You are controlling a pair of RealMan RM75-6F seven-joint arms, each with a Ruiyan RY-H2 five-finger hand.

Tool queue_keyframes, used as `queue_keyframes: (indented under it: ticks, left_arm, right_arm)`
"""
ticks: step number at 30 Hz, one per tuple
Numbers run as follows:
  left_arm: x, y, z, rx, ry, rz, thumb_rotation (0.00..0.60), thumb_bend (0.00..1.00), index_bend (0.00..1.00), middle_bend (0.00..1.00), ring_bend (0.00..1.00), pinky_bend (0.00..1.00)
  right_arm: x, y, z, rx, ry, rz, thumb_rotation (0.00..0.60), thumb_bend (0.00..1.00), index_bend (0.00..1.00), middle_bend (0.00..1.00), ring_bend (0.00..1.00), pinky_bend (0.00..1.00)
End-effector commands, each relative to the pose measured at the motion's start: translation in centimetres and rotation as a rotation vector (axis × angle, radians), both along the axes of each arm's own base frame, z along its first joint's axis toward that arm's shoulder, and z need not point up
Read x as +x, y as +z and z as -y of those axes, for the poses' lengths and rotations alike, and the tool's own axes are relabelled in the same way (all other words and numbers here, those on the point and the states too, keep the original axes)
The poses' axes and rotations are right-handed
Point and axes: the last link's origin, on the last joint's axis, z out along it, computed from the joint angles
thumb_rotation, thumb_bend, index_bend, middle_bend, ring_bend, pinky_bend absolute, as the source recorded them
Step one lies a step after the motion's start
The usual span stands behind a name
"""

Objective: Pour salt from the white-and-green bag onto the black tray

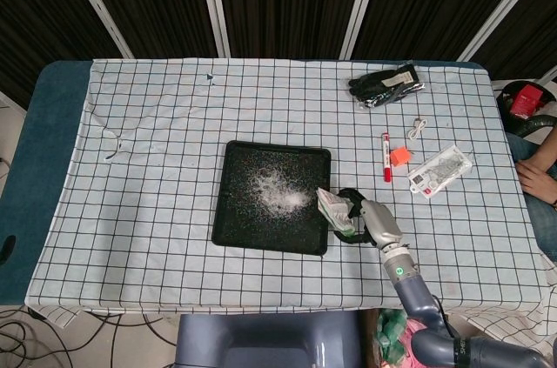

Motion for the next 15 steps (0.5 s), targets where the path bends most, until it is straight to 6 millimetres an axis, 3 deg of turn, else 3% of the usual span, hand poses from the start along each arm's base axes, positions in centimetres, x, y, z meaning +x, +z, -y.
queue_keyframes:
  ticks: [1,8,15]
  left_arm:
    - [0.0,0.0,0.0,0.0,0.001,-0.001,0.6,0.3,0.17,0.09,0.03,0.12]
    - [0.0,0.0,0.0,-0.002,0.0,0.0,0.6,0.3,0.17,0.09,0.03,0.12]
    - [0.1,0.1,0.0,0.006,-0.002,-0.005,0.6,0.3,0.17,0.09,0.03,0.12]
  right_arm:
    - [-0.3,0.6,-0.3,-0.018,0.012,-0.036,0.6,0.17,0.25,0.16,0.25,0.36]
    - [-1.8,3.3,-0.5,-0.062,-0.006,-0.096,0.6,0.17,0.22,0.15,0.23,0.33]
    - [-4.2,8.0,-1.6,-0.021,-0.018,-0.23,0.6,0.17,0.2,0.14,0.23,0.33]
